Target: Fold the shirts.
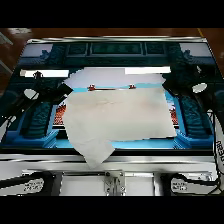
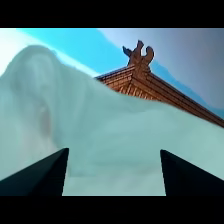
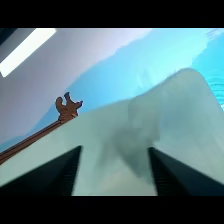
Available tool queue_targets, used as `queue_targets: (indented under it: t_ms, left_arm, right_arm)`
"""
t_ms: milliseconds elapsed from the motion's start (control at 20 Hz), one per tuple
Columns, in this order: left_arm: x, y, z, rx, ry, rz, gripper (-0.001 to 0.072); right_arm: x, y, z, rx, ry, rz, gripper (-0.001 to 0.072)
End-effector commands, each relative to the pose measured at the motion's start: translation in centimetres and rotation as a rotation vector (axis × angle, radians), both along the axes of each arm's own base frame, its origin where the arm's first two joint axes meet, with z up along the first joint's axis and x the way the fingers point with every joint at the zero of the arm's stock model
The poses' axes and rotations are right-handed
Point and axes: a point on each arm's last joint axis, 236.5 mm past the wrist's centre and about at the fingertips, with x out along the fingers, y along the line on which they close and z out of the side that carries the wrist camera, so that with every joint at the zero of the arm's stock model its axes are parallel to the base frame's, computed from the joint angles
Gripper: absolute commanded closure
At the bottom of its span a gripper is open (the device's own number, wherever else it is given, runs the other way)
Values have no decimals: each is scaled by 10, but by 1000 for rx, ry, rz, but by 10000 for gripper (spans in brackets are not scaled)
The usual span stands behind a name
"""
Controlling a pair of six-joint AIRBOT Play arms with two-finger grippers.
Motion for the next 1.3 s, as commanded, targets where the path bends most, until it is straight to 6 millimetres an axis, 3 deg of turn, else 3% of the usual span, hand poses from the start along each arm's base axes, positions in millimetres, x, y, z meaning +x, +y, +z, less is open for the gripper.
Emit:
queue_targets:
  t_ms: [0,100,200,300,400,450,550,700,850,900,1000,1250]
  left_arm:
    - [-44,10,-4,-17,187,-174,-6]
    - [-93,49,3,-10,381,-250,-4]
    - [-147,80,6,-20,545,-281,9]
    - [-181,85,8,-34,540,-317,9]
    - [-212,81,-17,-57,560,-252,9]
    - [-231,73,-36,-78,587,-246,9]
    - [-258,42,-62,-190,616,-274,9]
    - [-259,11,-75,-328,547,-243,11]
    - [-257,8,-85,-350,541,-190,23]
    - [-256,9,-88,-351,546,-182,78]
    - [-254,6,-91,-382,559,-170,78]
    - [-264,-20,-106,-391,621,-258,77]
  right_arm:
    - [-23,5,19,-47,12,126,20]
    - [-53,-32,46,-158,26,147,21]
    - [-96,-80,63,-244,107,98,22]
    - [-157,-108,56,-258,278,127,23]
    - [-207,-112,42,-188,412,209,23]
    - [-216,-113,38,-133,425,194,23]
    - [-212,-103,34,-20,379,156,23]
    - [-206,-89,25,25,358,154,23]
    - [-195,-90,21,42,328,98,23]
    - [-192,-93,21,34,318,87,23]
    - [-190,-95,18,34,319,81,23]
    - [-196,-89,1,92,383,107,23]
